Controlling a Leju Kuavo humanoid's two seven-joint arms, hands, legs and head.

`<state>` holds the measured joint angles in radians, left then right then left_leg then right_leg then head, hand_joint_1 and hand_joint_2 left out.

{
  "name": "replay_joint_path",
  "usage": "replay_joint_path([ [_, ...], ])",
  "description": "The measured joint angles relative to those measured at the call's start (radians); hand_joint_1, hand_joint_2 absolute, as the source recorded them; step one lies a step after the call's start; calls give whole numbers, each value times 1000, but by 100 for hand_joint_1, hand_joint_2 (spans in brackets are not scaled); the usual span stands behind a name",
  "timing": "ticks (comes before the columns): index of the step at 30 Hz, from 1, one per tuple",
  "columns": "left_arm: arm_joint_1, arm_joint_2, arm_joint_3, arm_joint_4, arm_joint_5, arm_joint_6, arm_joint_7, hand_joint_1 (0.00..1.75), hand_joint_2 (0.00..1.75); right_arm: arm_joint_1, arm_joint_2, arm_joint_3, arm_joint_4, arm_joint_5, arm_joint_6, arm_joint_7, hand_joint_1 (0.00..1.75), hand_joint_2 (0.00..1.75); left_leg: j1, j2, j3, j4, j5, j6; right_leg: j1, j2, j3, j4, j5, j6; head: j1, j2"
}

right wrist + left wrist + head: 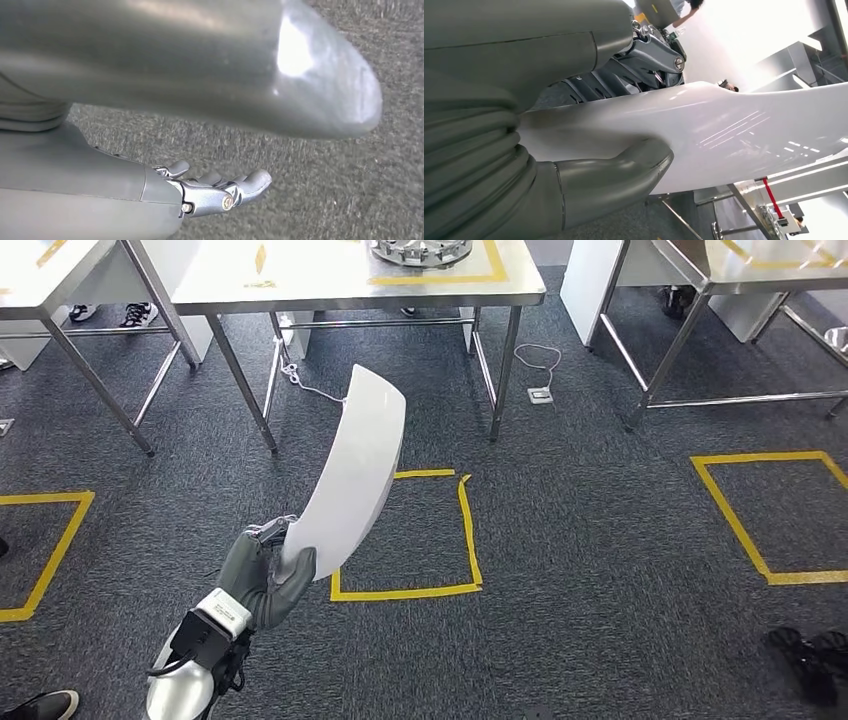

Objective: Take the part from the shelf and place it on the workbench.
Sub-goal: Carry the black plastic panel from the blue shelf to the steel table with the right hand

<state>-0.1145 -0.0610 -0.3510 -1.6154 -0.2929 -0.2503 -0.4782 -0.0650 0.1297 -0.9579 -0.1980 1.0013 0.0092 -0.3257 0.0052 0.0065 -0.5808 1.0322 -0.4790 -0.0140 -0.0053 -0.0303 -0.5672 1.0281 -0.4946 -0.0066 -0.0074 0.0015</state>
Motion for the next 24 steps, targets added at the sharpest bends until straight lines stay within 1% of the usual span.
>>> replay_joint_path([
  [1,0,0,0,1,3,-1,2,175,175,0,0,-2,0,-2,1,0,0,0,0,-1,0,-1,1,1,0,0,1,-2,1,-4,0,0],
  [2,-1,0,0,2,7,-2,4,175,175,0,0,-4,0,-3,3,0,0,0,-1,-1,0,-1,1,3,0,0,2,-5,4,-4,0,0],
  [3,-3,0,0,3,12,-4,5,175,175,0,0,-5,0,-3,4,0,0,0,-2,-1,0,0,0,6,0,0,4,-9,6,0,0,0],
  [9,-8,-1,0,4,27,-13,9,175,175,0,1,-15,0,-2,16,0,0,0,-12,-1,-2,4,-4,26,-10,0,8,-19,10,34,0,0],
  [12,-8,0,0,3,30,-14,11,175,175,-1,2,-16,0,2,25,0,0,0,-18,-1,-5,5,-6,36,-15,-1,9,-21,11,46,-1,0],
  [15,-10,0,0,3,33,-15,13,175,175,-1,3,-16,0,4,33,2,0,0,-14,-6,-1,-4,-9,52,-18,-2,10,-2,19,59,0,0],
  [16,-12,0,0,2,34,-16,14,175,175,-1,3,-16,0,4,35,3,0,0,-11,-8,6,-8,-10,57,-19,2,2,20,11,61,0,0],
  [17,-14,-2,0,2,35,-17,14,175,175,-2,3,-16,0,4,36,4,0,0,-9,-10,13,-10,-9,59,-19,8,-16,58,-13,61,1,0],
  [18,-15,-3,0,2,37,-18,14,175,175,-3,3,-16,0,4,37,6,0,0,-9,-12,16,-10,-9,60,-20,14,-46,113,-44,61,2,0],
  [19,-16,-4,0,3,37,-20,14,175,175,-3,3,-17,0,4,38,8,0,0,-9,-13,18,-9,-10,60,-19,19,-81,179,-78,61,3,0],
  [20,-16,-4,0,4,37,-21,15,175,175,-3,3,-17,0,3,38,11,0,0,-9,-16,18,-8,-11,60,-19,22,-117,239,-103,61,4,0],
  [21,-16,-5,0,5,37,-22,15,175,175,-2,3,-18,0,2,39,13,0,0,-9,-19,19,-7,-14,58,-19,23,-140,271,-109,62,4,0],
  [22,-16,-5,0,6,37,-22,16,175,175,0,3,-19,0,0,41,14,0,0,-9,-22,22,-6,-18,56,-19,24,-145,265,-94,61,4,0],
  [23,-15,-5,0,7,37,-23,16,175,175,1,3,-20,0,-2,42,14,0,0,-9,-25,26,-5,-23,52,-19,24,-132,222,-61,59,4,0],
  [24,-15,-5,0,7,38,-23,16,175,175,2,3,-21,0,-4,44,14,0,0,-8,-27,32,-5,-30,48,-19,24,-104,150,-17,55,5,0],
])
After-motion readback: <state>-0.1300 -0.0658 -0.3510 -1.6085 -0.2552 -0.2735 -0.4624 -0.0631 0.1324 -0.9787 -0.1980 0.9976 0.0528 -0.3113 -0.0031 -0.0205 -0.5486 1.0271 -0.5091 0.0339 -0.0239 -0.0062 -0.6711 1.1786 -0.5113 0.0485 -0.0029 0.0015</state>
